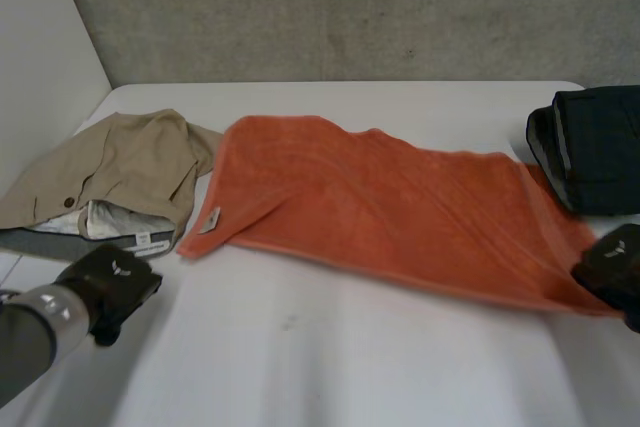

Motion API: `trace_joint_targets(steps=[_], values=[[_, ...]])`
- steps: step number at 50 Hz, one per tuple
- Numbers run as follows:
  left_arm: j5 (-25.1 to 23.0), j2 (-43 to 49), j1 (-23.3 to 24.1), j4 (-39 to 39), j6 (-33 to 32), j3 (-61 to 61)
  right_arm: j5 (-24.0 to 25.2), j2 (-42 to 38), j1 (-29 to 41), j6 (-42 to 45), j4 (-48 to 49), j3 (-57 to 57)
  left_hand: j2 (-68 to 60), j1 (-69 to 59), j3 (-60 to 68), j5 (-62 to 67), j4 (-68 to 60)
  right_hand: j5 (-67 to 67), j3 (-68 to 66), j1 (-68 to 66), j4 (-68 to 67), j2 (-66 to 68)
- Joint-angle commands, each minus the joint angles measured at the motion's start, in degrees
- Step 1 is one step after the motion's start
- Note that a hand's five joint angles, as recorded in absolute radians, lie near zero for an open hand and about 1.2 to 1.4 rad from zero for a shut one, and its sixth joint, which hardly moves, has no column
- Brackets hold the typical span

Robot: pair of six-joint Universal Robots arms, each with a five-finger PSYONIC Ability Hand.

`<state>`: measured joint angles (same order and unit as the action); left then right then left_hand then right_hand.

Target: Fold the laundry.

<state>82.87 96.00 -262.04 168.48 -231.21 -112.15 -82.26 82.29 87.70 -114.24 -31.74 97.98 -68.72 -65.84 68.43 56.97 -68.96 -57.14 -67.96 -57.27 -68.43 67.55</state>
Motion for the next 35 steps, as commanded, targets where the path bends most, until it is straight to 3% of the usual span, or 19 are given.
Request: trace_joint_targets(steps=[1, 6, 9, 10, 11, 15, 23, 35], values=[[1.1, -5.2, -0.1, -1.9, -2.3, -2.6, 3.6, 2.6, -4.4, 2.4, 0.5, 3.2, -11.3, -14.2, 11.6, 13.0, -11.0, -12.9, -12.0, -22.7, -11.6, 12.4], [0.6, -4.3, 0.7, 0.3, -1.8, -0.5, 6.0, 2.6, -4.8, 2.2, 2.0, 2.6, -11.3, -14.2, 11.6, 13.0, -11.0, -12.9, -12.0, -22.7, -11.6, 12.4], [0.6, -2.3, 2.2, 6.2, 0.3, 2.4, 6.7, 2.5, -4.6, 1.6, 4.9, 2.1, -11.3, -14.2, 11.6, 13.0, -11.0, -12.9, -12.0, -22.7, -11.6, 12.4], [0.6, -1.4, 2.8, 8.1, 1.4, 3.1, 6.7, 2.4, -4.6, 1.1, 5.7, 2.0, -6.0, -8.9, 6.3, 7.7, -5.7, -12.9, -12.0, -22.7, -11.6, 12.4], [0.5, 0.5, 4.0, 11.8, 3.9, 4.3, 6.7, 2.0, -4.6, -0.1, 7.1, 1.7, 19.2, 16.3, -18.9, -17.5, 19.5, -12.9, -12.0, -22.7, -11.6, 12.4], [-0.2, 5.2, 5.6, 20.5, 9.8, 6.8, 7.3, 1.0, -4.6, -4.1, 9.4, 0.6, 43.6, 40.8, -43.3, -41.9, 43.9, -12.9, -12.0, -22.7, -11.6, 12.4], [-6.8, 14.4, 5.1, 26.9, 12.0, 9.3, 8.5, 0.9, -4.6, -10.4, 17.5, -0.3, 43.0, 40.2, -42.7, -41.3, 43.3, -12.9, -12.0, -22.7, -11.6, 12.4], [-6.7, 26.2, 5.7, 26.4, 12.2, 18.5, 8.5, -1.3, -4.5, -13.2, 21.2, -0.2, 37.3, 34.4, -37.0, -35.6, 37.6, -12.9, -12.0, -22.7, -11.6, 12.4]])
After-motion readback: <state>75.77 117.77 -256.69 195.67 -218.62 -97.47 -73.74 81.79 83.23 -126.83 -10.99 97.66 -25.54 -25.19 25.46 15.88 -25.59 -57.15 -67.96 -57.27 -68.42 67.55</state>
